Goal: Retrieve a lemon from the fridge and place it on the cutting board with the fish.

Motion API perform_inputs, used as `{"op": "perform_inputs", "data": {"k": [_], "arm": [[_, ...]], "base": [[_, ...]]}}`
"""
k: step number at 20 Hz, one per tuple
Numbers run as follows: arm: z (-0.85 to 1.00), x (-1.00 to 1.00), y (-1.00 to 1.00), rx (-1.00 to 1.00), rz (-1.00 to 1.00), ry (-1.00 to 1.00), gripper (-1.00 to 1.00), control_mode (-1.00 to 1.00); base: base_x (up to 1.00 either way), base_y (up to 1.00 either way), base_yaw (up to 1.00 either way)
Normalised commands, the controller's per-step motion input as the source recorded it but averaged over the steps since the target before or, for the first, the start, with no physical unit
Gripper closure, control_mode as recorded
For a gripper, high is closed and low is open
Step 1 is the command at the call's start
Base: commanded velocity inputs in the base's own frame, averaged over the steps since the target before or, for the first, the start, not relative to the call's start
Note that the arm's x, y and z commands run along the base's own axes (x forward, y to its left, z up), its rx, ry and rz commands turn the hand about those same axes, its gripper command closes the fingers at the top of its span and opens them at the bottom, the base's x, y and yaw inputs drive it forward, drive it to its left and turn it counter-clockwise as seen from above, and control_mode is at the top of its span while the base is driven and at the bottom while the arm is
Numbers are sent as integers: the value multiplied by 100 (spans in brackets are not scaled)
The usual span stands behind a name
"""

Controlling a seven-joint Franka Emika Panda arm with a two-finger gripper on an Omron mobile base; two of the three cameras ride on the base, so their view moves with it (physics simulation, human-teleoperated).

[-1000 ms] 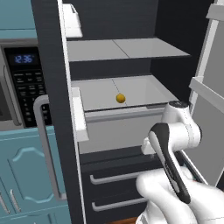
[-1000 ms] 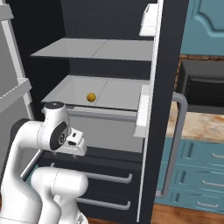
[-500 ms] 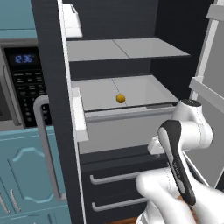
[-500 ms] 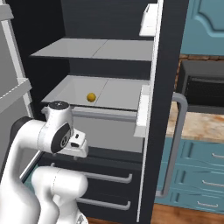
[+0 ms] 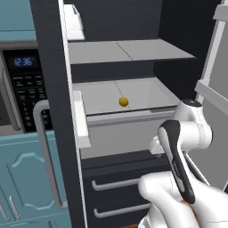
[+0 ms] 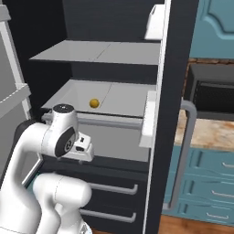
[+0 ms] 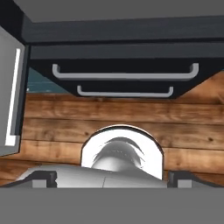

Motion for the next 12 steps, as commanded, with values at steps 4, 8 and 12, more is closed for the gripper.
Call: {"op": "perform_inputs", "data": {"k": [4,8,12], "arm": [[0,0,0,0,0,0,-100,100],[0,0,0,0,0,0,-100,100],[0,0,0,0,0,0,-100,100]], "base": [[63,0,0],[54,0,0],[44,0,0]]}}
